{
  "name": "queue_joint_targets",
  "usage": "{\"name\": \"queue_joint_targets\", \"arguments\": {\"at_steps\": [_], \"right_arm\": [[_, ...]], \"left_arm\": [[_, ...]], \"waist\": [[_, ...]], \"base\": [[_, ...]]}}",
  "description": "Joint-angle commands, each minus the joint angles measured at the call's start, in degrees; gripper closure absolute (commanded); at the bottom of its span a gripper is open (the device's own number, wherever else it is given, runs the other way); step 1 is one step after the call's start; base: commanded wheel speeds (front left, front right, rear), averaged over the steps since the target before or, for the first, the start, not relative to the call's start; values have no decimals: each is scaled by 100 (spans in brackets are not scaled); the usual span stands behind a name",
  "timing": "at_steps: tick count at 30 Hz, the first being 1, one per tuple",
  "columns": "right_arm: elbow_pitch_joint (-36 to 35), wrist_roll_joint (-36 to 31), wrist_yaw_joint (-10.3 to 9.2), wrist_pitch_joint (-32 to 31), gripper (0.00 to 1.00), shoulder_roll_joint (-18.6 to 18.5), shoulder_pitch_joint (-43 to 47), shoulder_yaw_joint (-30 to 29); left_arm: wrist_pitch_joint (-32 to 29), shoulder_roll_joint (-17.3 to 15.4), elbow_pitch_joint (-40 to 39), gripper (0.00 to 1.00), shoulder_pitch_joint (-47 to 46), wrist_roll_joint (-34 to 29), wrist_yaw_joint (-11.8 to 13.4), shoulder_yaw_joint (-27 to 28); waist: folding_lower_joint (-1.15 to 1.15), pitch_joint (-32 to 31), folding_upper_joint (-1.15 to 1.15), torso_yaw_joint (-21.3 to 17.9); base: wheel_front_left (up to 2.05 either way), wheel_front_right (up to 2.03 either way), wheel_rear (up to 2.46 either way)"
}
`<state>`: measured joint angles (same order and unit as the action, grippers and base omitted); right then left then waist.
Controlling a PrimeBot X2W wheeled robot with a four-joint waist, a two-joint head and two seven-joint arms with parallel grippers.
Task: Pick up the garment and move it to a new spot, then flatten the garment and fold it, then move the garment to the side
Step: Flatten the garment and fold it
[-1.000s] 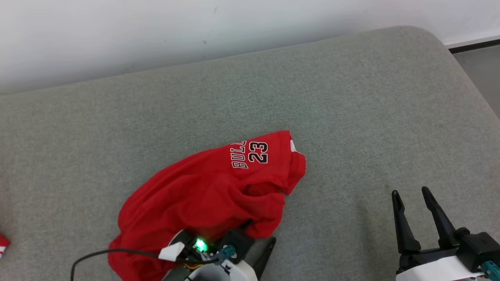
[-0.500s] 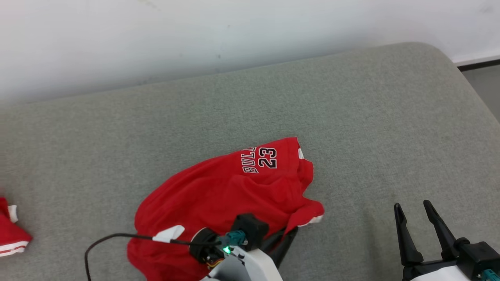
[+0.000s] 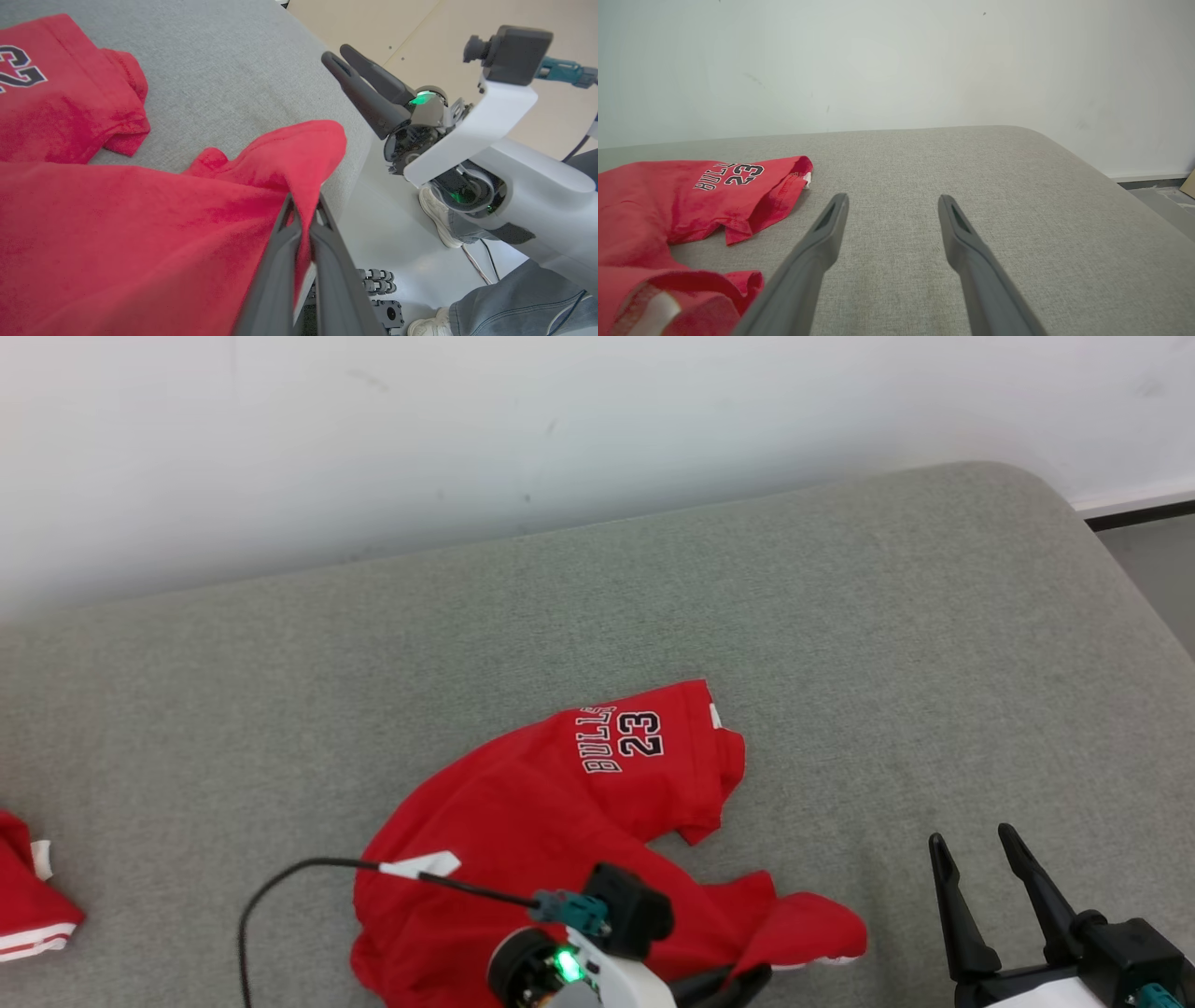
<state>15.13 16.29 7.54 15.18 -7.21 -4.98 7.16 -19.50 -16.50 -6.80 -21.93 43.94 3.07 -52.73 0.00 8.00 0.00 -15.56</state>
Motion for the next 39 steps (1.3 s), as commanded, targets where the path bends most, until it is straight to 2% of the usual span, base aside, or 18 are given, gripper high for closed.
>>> {"name": "queue_joint_targets", "arguments": {"at_steps": [1, 3, 4, 5, 6, 7, 11, 16, 20, 22, 31, 39], "right_arm": [[23, 23, -12, -6, 0, -27, -41, 12], [17, 31, -11, -6, 0, -11, -93, 35], [7, 40, -12, -6, 0, -1, -111, 25], [2, 46, -11, -6, 0, 14, -127, 13], [1, 38, -12, -6, 0, 22, -141, 14], [-4, 34, -12, -6, 0, 24, -147, -9], [-26, 25, -11, -6, 0, 23, -94, -113], [-50, -13, -11, -6, 0, 46, -40, -200], [-65, -29, -11, -6, 0, 85, -110, -198], [-58, -34, -12, -6, 0, 96, -163, -149], [-46, 7, -11, -6, 0, 147, -365, -26], [-77, 20, -11, -6, 0, 203, -454, -53]], "left_arm": [[-30, 67, 156, 100, -16, 25, -34, -53], [-74, 62, 460, 100, -161, -198, -102, -206], [-90, 116, 631, 96, -162, -234, -145, -297], [-109, 166, 786, 77, -152, -265, -195, -395], [-101, 195, 923, 47, -159, -314, -240, -477], [-62, 238, 1037, 0, -164, -320, -270, -509], [120, 339, 1229, 0, -252, -403, -318, -554], [77, 336, 850, 0, -430, -240, -371, -377], [52, 299, 816, 0, -733, -265, -237, -116], [37, 314, 1071, 0, -953, -443, -239, -152], [299, 720, 2533, 0, -1628, -1097, -534, -622], [752, 865, 3633, 0, -1965, -1572, -596, -895]], "waist": [[0, 17, 0, -48], [0, 60, 0, -120], [0, 89, 0, -152], [0, 112, 0, -184], [0, 128, 0, -222], [0, 150, 0, -252], [0, 205, 0, -297], [0, 247, 0, -259], [0, 286, 0, -177], [0, 314, 0, -151], [0, 538, 0, -256], [0, 782, 0, -401]], "base": [[0, 0, 0], [0, 0, 0], [0, 0, 0], [0, 0, 0], [0, 0, 0], [0, 0, 0], [0, 0, 0], [0, 0, 0], [0, 0, 0], [0, 0, 0], [0, 0, 0], [0, 0, 0]]}}
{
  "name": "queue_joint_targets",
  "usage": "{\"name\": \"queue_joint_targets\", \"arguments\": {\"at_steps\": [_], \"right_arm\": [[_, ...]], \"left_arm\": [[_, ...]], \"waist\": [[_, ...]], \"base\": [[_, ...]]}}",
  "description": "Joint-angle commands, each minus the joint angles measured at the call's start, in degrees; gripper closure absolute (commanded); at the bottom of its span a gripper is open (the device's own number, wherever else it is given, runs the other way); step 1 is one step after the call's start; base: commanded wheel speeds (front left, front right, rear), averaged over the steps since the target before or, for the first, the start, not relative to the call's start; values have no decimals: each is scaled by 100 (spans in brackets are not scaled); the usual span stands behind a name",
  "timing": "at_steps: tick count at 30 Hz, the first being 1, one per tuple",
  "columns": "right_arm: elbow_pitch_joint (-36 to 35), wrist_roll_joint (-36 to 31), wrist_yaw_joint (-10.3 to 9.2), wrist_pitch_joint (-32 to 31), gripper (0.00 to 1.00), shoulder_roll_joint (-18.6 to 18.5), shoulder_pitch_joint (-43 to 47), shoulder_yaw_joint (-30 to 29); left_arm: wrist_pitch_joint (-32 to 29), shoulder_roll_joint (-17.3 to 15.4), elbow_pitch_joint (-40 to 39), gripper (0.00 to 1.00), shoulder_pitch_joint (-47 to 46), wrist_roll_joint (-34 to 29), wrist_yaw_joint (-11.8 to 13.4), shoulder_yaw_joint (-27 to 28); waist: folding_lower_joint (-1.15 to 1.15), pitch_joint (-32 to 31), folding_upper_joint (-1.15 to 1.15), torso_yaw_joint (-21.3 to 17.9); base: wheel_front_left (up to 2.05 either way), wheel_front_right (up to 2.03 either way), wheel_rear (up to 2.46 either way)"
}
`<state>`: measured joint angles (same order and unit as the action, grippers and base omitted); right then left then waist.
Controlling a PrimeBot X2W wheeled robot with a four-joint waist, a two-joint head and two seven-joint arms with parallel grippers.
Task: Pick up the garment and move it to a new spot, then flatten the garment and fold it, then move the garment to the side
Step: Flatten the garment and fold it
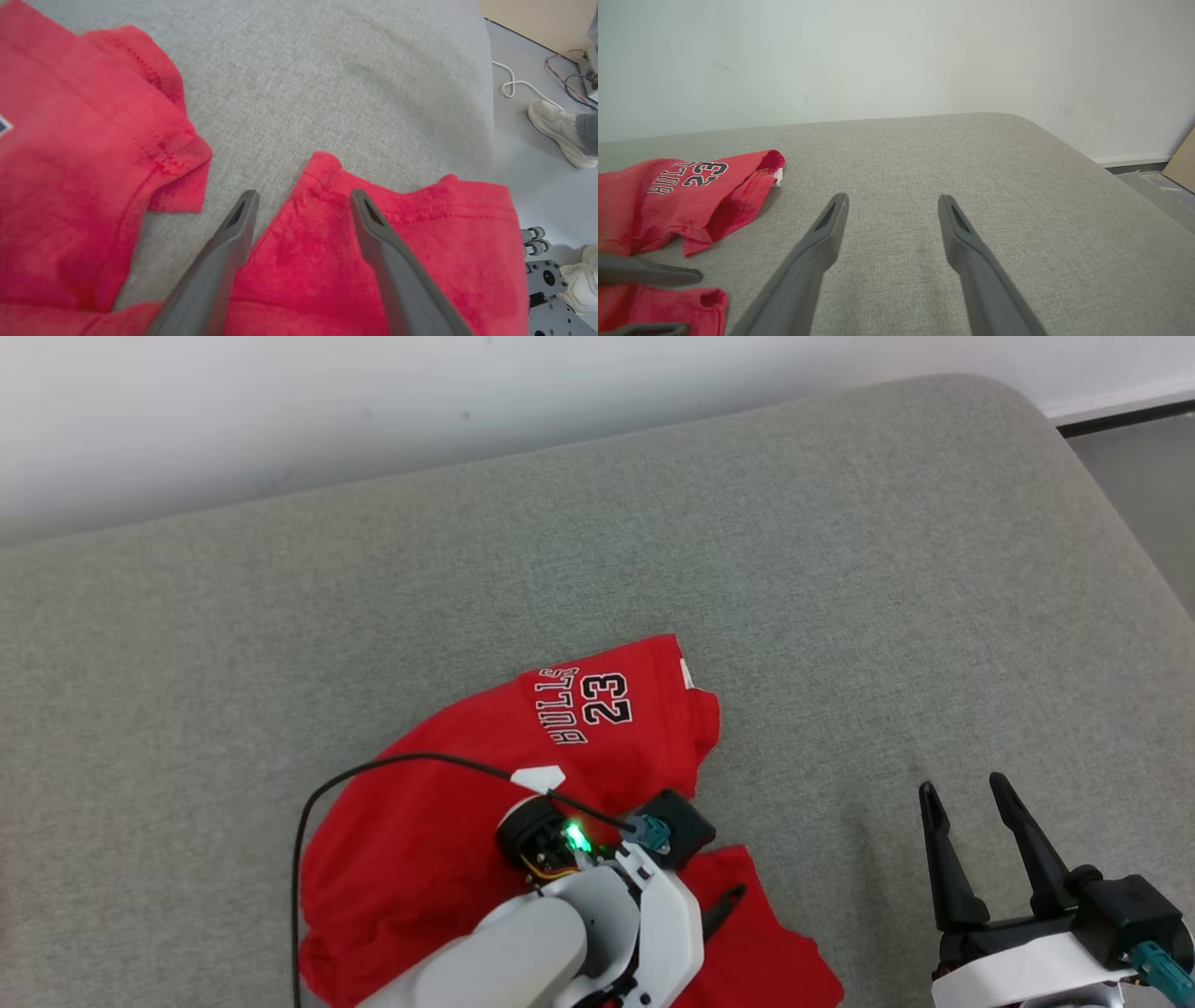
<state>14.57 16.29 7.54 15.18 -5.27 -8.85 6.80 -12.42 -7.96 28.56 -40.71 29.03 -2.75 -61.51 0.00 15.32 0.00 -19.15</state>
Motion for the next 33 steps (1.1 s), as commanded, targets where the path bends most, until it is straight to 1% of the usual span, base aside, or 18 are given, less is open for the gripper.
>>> {"name": "queue_joint_targets", "arguments": {"at_steps": [1, 2, 3, 5, 6, 8, 9, 14, 19, 23, 29, 30, 31, 32, 33], "right_arm": [[-26, 23, -11, -6, 0, 17, -66, -19], [-29, 24, -12, -6, 0, 24, -66, -24], [-33, 27, -11, -6, 0, 30, -72, -31], [-42, 25, -11, -6, 0, 41, -78, -53], [-46, 21, -11, -6, 0, 46, -78, -60], [-52, 7, -11, -6, 0, 49, -69, -65], [-52, 7, -11, -6, 0, 49, -69, -65], [-47, -18, -11, -6, 0, 63, -56, -58], [-53, -42, -11, -6, 0, 64, -105, -30], [-36, -55, -11, -6, 0, 61, -146, 7], [8, -63, -11, -6, 0, 40, -150, 40], [17, -64, -12, -6, 0, 35, -140, 38], [26, -68, -11, -6, 0, 27, -120, 33], [34, -74, -11, -6, 0, 16, -93, 27], [44, -80, -11, -7, 0, 1, -65, 24]], "left_arm": [[90, 36, 222, 11, -87, -88, -21, -45], [102, 55, 328, 62, -83, -81, -62, -69], [93, 64, 438, 100, -90, -57, -98, -103], [111, 69, 609, 100, -127, -36, -167, -146], [188, 81, 658, 100, -166, -51, -163, -126], [367, 90, 766, 100, -315, -139, -81, -66], [367, 90, 766, 100, -315, -139, -81, -66], [734, 118, 1022, 100, -617, -217, 16, 65], [1207, 193, 1293, 100, -976, -330, 153, 157], [1508, 245, 1603, 100, -1234, -444, 187, 161], [2173, 325, 2094, 100, -1446, -576, 349, 175], [2303, 347, 2156, 88, -1460, -578, 379, 188], [2383, 373, 2218, 61, -1432, -509, 381, 225], [2455, 395, 2262, 5, -1388, -452, 369, 245], [2527, 418, 2289, 0, -1339, -383, 351, 284]], "waist": [[0, 68, 0, -56], [0, 87, 0, -71], [0, 104, 0, -85], [0, 130, 0, -105], [0, 141, 0, -114], [0, 153, 0, -130], [0, 153, 0, -130], [0, 167, 0, -158], [0, 193, 0, -182], [0, 209, 0, -215], [0, 199, 0, -251], [0, 183, 0, -247], [0, 158, 0, -239], [0, 123, 0, -225], [0, 80, 0, -209]], "base": [[0, 0, 0], [0, 0, 0], [0, 0, 0], [0, 0, 0], [0, 0, 0], [0, 0, 0], [0, 0, 0], [0, 0, 0], [0, 0, 0], [0, 0, 0], [0, 0, 0], [0, 0, 0], [0, 0, 0], [0, 0, 0], [0, 0, 0]]}}
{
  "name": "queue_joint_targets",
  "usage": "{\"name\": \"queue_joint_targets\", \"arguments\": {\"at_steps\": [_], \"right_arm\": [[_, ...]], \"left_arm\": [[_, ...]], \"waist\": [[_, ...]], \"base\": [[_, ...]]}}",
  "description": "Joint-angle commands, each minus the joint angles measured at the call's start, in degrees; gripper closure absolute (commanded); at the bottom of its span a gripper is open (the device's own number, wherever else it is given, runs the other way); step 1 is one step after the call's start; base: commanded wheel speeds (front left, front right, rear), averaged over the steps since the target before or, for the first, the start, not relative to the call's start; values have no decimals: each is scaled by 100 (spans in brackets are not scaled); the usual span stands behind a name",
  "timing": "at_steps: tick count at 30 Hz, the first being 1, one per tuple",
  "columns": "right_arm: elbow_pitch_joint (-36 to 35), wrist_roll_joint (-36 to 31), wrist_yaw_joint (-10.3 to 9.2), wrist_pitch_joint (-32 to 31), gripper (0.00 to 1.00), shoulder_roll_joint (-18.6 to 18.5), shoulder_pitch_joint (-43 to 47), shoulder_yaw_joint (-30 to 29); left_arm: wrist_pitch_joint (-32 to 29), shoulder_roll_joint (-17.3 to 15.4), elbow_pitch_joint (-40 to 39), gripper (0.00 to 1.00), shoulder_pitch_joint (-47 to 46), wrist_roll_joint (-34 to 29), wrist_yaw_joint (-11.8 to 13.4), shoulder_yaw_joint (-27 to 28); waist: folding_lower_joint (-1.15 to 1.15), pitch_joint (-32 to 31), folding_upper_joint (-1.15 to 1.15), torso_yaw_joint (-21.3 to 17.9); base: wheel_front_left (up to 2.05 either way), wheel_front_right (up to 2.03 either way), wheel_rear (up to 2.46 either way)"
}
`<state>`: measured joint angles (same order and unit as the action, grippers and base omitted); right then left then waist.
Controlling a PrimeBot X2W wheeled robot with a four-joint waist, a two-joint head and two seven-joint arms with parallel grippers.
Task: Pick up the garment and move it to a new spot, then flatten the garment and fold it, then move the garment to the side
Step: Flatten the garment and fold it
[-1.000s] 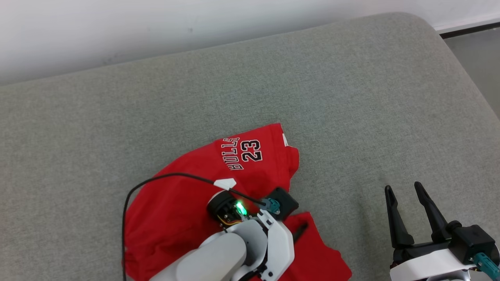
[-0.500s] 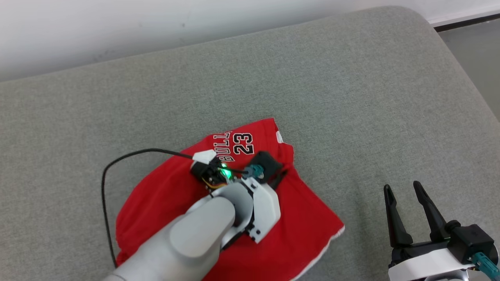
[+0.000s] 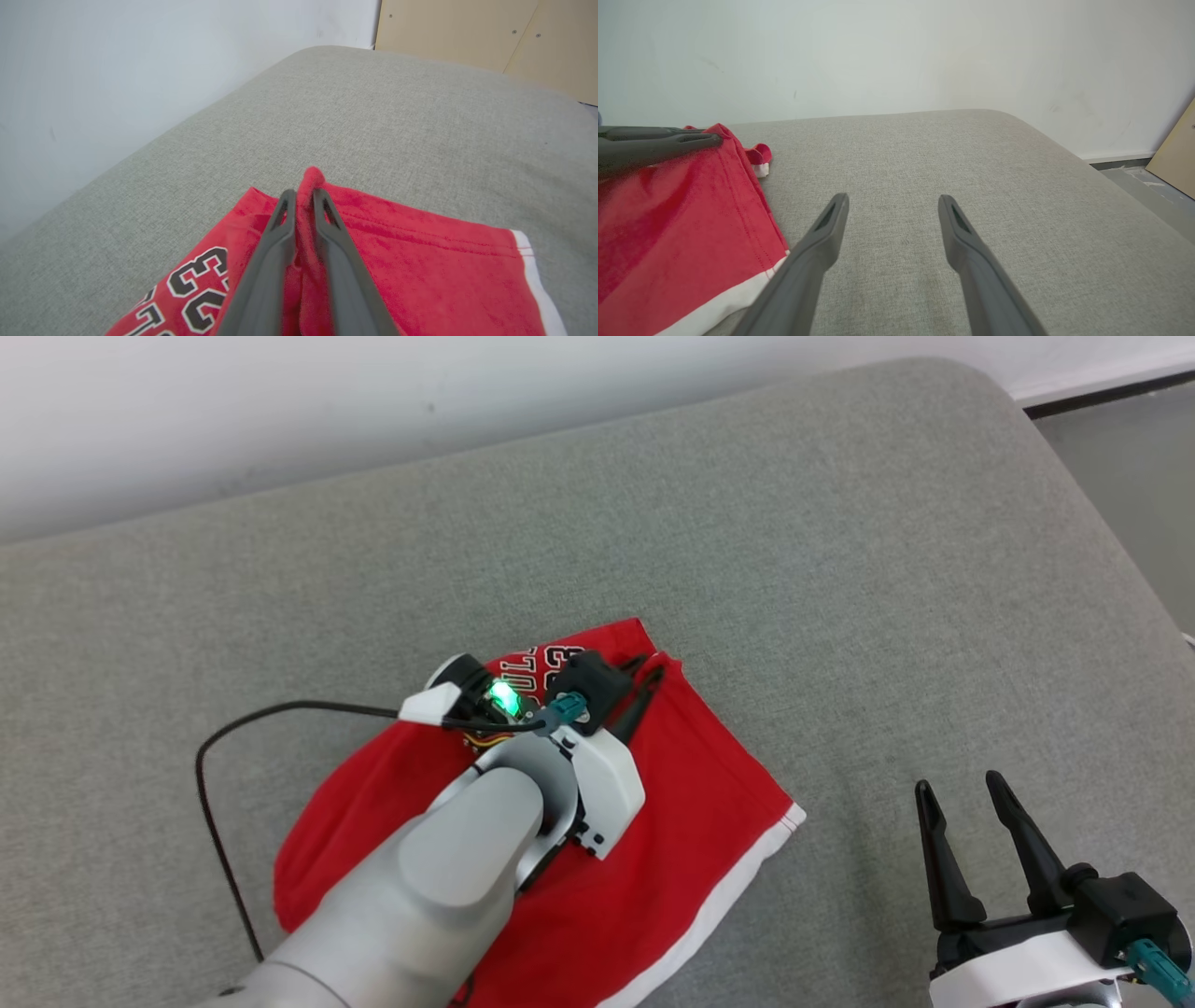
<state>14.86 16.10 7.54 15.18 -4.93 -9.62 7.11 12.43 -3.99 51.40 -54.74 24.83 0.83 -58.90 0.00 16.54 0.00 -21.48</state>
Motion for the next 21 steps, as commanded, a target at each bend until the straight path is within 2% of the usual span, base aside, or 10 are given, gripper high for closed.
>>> {"name": "queue_joint_targets", "arguments": {"at_steps": [1, 10, 16, 21], "right_arm": [[23, -68, -11, -7, 0, -54, 40, -14], [-49, -77, -11, -7, 0, -203, 310, -157], [-60, -83, -11, -7, 0, -273, 551, -267], [-72, -92, -12, -7, 0, -314, 805, -352]], "left_arm": [[100, 37, 15, 0, 122, 131, -6, 87], [267, 60, -535, 0, 548, 691, 165, 602], [270, -356, -1486, 0, 1340, 841, 460, 984], [270, -874, -2582, 0, 2375, 880, 851, 1213]], "waist": [[0, -96, 0, 46], [0, -598, 0, 410], [0, -946, 0, 707], [0, -1191, 0, 974]], "base": [[0, 0, 0], [0, 0, 0], [0, 0, 0], [0, 0, 0]]}}
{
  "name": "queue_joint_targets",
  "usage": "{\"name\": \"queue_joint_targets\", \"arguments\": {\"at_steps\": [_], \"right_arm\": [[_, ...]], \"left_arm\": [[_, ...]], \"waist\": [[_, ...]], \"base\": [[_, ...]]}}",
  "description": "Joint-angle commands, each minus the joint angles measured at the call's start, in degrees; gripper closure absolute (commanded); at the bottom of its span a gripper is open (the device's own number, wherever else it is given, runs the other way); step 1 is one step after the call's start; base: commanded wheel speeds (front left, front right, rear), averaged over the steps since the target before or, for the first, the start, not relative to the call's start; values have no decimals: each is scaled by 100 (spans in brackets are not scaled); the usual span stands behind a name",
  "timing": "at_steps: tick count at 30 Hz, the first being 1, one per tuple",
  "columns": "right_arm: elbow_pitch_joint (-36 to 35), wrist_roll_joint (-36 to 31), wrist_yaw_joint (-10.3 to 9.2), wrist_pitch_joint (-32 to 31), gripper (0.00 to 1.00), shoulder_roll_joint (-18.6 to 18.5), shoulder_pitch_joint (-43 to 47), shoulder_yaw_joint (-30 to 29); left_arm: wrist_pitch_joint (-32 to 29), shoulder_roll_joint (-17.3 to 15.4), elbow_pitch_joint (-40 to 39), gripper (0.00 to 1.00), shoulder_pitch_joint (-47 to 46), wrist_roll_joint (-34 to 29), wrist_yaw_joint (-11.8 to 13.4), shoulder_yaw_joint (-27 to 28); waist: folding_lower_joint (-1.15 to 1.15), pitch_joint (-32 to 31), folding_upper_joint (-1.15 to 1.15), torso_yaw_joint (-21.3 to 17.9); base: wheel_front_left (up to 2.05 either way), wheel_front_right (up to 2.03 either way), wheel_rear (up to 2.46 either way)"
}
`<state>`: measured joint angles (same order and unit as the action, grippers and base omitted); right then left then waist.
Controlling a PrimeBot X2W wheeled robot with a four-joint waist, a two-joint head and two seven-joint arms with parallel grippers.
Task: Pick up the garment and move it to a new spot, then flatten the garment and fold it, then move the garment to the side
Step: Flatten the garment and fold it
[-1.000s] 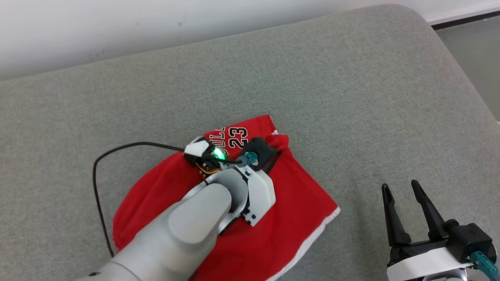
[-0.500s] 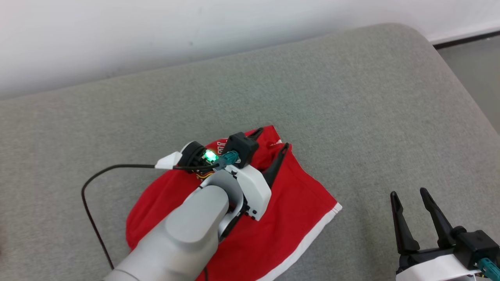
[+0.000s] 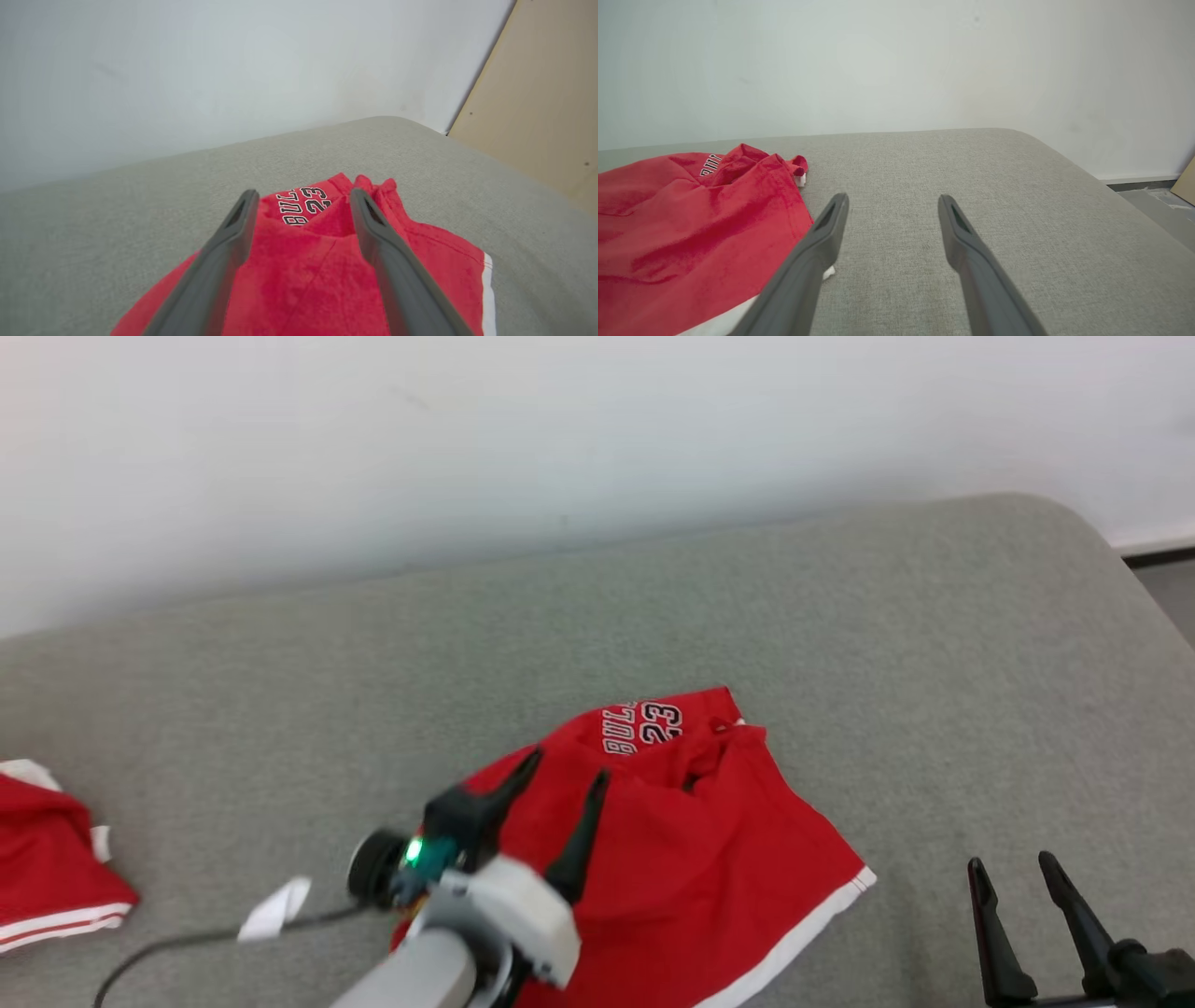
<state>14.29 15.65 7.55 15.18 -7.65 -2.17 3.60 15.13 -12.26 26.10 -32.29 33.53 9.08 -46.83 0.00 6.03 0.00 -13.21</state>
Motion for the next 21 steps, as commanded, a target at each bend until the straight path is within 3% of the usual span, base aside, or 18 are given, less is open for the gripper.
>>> {"name": "queue_joint_targets", "arguments": {"at_steps": [1, 10, 21], "right_arm": [[-19, -43, -12, -7, 0, -50, 104, -11], [-55, -41, -12, -7, 0, -52, 230, -48], [-44, -10, -12, -7, 0, -63, 188, 18]], "left_arm": [[0, -145, -278, 0, 357, 54, 111, 47], [-148, -998, -1684, 0, 1917, 224, 665, 87], [-347, -1265, -2052, 0, 2812, 573, 836, -5]], "waist": [[0, -169, 0, 197], [0, -180, 0, 527], [0, -47, 0, 551]], "base": [[0, 0, 0], [0, 0, 0], [0, 0, 0]]}}
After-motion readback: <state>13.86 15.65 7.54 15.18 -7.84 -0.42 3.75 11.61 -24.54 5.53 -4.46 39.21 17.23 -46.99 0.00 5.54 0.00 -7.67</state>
